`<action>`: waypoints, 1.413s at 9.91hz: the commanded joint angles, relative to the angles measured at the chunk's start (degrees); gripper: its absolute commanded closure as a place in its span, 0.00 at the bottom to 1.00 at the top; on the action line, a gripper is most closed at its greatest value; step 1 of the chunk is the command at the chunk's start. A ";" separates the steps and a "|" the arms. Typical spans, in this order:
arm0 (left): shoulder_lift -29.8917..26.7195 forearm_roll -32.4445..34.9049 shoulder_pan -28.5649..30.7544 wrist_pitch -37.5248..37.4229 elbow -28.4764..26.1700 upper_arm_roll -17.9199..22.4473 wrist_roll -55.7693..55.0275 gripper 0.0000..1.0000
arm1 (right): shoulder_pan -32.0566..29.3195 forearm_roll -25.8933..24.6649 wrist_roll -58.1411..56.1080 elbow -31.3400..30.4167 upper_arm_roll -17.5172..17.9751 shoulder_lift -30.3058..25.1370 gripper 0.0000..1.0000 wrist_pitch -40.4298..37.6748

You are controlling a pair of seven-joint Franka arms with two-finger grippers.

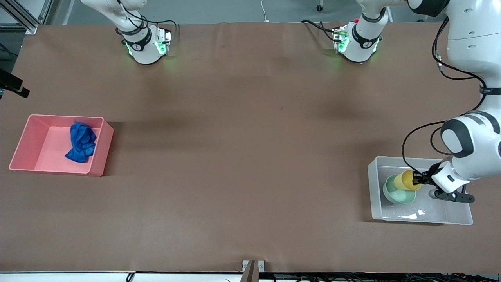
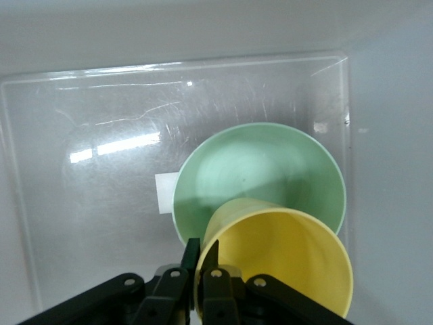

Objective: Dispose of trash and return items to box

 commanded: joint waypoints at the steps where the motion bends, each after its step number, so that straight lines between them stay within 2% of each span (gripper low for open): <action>1: 2.29 -0.50 -0.54 2.39 -0.90 0.34 1.20 0.66 | -0.49 -0.53 -0.56 0.70 0.43 0.21 0.00 -0.70; 3: 1.33 0.46 -1.07 2.39 -0.11 0.26 1.20 0.12 | -0.49 -0.53 -0.56 0.70 0.43 0.21 0.00 -0.70; 4: -0.42 0.47 -1.07 2.31 0.42 0.08 1.29 0.00 | -0.49 -0.53 -0.56 0.70 0.43 0.21 0.00 -0.70; 6: -8.56 0.82 -1.85 0.91 -0.80 -0.09 0.33 0.00 | -0.49 -0.53 -0.56 0.70 0.43 0.21 0.00 -0.70; 8: -17.44 2.56 -1.95 -10.90 -0.37 -1.40 -6.05 0.00 | -0.58 -0.53 -0.64 0.70 0.43 0.21 0.00 -0.70; 10: -27.28 13.86 -1.25 -24.59 -0.37 -7.27 -15.89 0.00 | -0.58 -0.53 -0.64 0.70 0.43 0.21 0.00 -0.87; 12: -34.85 15.06 -1.07 -34.30 -0.37 -10.45 -23.46 0.00 | -0.58 -0.53 -0.65 0.70 0.43 0.21 0.00 -0.87; 13: -37.50 15.15 -0.98 -36.43 0.59 -11.77 -24.19 0.00 | -0.58 -0.53 -0.65 0.70 0.43 0.21 0.00 -0.87; 14: -37.70 15.06 -1.07 -39.85 3.82 -12.13 -24.20 0.00 | -0.58 -0.53 -0.65 0.70 0.43 0.21 0.00 -0.87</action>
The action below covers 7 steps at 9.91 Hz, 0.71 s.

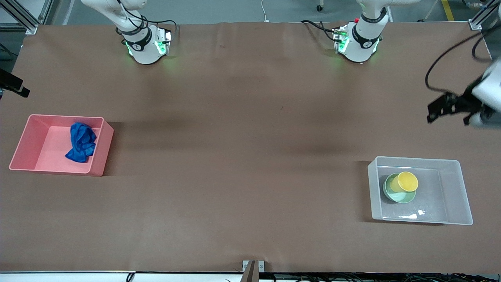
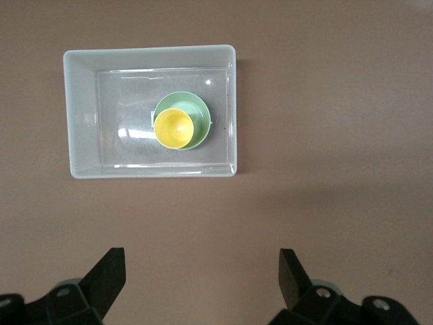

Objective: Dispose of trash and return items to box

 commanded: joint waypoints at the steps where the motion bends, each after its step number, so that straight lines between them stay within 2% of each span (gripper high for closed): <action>1: 0.62 0.60 0.23 -8.30 5.96 -0.81 -0.53 0.00 | -0.51 -0.53 -0.57 0.64 0.45 0.13 0.00 -0.67; 2: 1.24 0.51 -0.20 -11.14 8.45 -0.55 -0.44 0.00 | -0.51 -0.53 -0.57 0.64 0.45 0.13 0.00 -0.67; 4: 2.65 0.07 -1.43 -11.61 10.75 -0.20 -0.44 0.00 | -0.51 -0.53 -0.57 0.64 0.45 0.13 0.00 -0.67; 7: 2.30 -1.07 -2.84 -11.52 8.05 0.85 -0.35 0.00 | -0.51 -0.53 -0.56 0.64 0.45 0.13 0.00 -0.67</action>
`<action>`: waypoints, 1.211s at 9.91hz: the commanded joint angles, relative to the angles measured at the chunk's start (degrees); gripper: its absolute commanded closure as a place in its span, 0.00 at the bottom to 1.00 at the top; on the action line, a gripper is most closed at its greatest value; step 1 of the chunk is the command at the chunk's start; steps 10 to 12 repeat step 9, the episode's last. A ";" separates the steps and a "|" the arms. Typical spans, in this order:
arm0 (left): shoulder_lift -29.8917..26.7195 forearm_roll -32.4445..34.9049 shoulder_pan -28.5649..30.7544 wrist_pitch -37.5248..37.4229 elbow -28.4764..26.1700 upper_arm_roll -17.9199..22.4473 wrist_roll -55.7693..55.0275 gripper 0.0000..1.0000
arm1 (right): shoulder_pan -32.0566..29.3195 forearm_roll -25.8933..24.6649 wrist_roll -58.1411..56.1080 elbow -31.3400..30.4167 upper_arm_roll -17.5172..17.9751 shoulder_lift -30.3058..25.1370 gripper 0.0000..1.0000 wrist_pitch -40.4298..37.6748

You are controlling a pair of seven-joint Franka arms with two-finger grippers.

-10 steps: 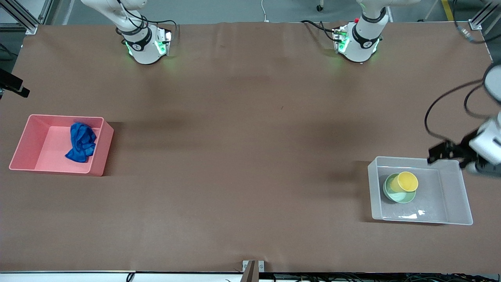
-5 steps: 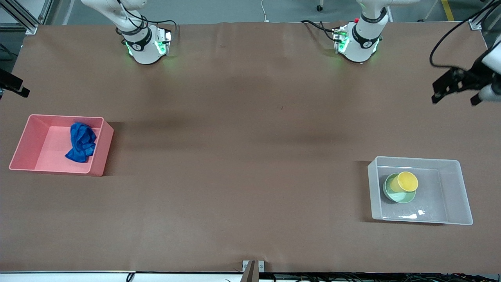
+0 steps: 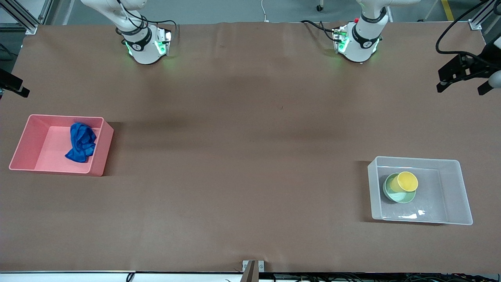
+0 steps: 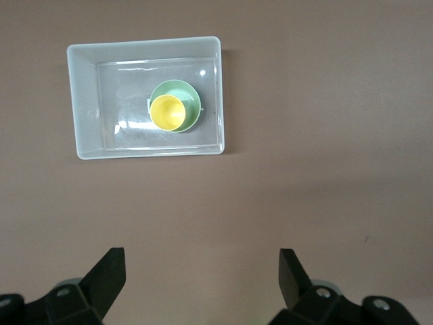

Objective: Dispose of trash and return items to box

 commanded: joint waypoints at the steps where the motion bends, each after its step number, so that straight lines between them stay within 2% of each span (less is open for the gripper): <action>1: 0.84 -2.46 -1.13 -0.95 -2.44 1.52 -0.30 0.00 | -0.48 -0.53 -0.55 0.64 0.44 0.13 0.00 -0.65; 3: 0.75 -3.00 -2.18 -0.60 -3.33 3.10 -0.21 0.00 | -0.48 -0.53 -0.55 0.64 0.44 0.13 0.00 -0.65; 12: 0.84 -2.12 -1.83 -0.60 -3.07 3.02 0.76 0.00 | -0.48 -0.53 -0.55 0.64 0.44 0.13 0.00 -0.65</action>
